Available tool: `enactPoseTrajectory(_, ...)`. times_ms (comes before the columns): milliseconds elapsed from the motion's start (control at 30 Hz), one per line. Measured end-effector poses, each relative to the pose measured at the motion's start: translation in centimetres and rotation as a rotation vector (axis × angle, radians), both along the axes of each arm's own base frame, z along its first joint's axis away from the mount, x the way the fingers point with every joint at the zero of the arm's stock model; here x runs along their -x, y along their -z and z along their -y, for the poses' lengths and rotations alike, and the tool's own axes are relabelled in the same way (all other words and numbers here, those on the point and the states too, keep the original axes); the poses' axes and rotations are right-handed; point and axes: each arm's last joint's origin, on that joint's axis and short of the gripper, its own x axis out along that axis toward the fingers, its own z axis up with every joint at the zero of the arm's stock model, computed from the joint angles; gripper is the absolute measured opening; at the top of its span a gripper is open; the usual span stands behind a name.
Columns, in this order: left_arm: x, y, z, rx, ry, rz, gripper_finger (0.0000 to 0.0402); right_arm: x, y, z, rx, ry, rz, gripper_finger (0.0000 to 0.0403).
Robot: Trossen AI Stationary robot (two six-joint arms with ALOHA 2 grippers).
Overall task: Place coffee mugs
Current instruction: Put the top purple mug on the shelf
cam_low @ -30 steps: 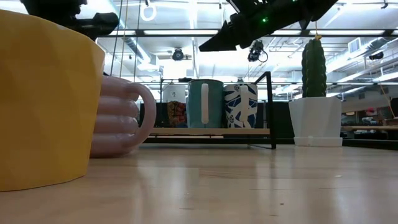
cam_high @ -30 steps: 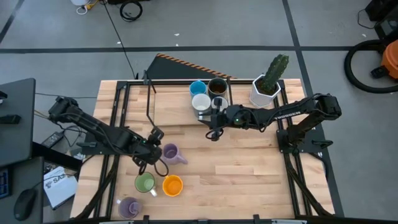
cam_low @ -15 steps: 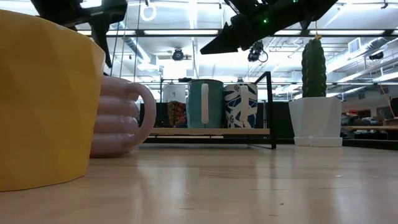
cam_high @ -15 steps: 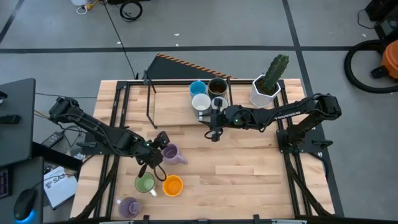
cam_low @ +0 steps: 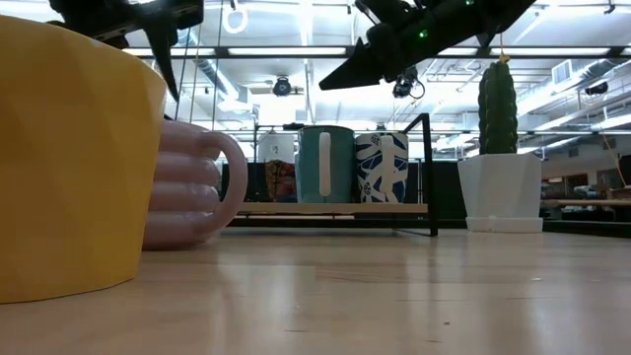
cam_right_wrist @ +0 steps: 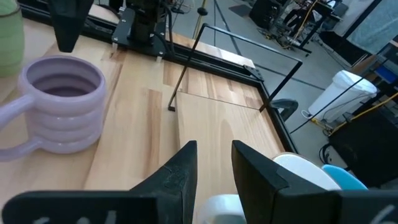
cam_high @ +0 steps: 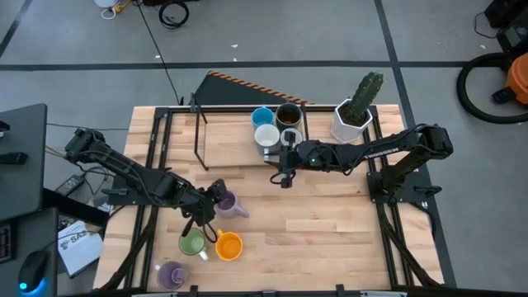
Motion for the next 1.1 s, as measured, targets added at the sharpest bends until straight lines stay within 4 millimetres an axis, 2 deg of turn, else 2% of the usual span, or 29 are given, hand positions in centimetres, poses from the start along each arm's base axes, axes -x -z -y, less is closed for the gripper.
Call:
enactPoseTrajectory(300, -0.7, 1.6, -0.2, 0.051, -0.004, -0.123, 0.0212, 0.0, 0.0, -0.7, 0.001, -0.021, 0.000, 0.0105)
enactPoseTrajectory(533, -1.7, 3.4, -0.7, 0.130, -0.081, -0.221, 0.0203, 0.0, 0.0, -0.7, 0.002, -0.021, -0.002, 0.0105)
enactPoseTrajectory(1100, -1.9, 3.9, -0.7, 0.269, -0.117, -0.302, 0.0051, 0.0, 0.1, -0.7, 0.004, -0.020, -0.007, 0.0105)
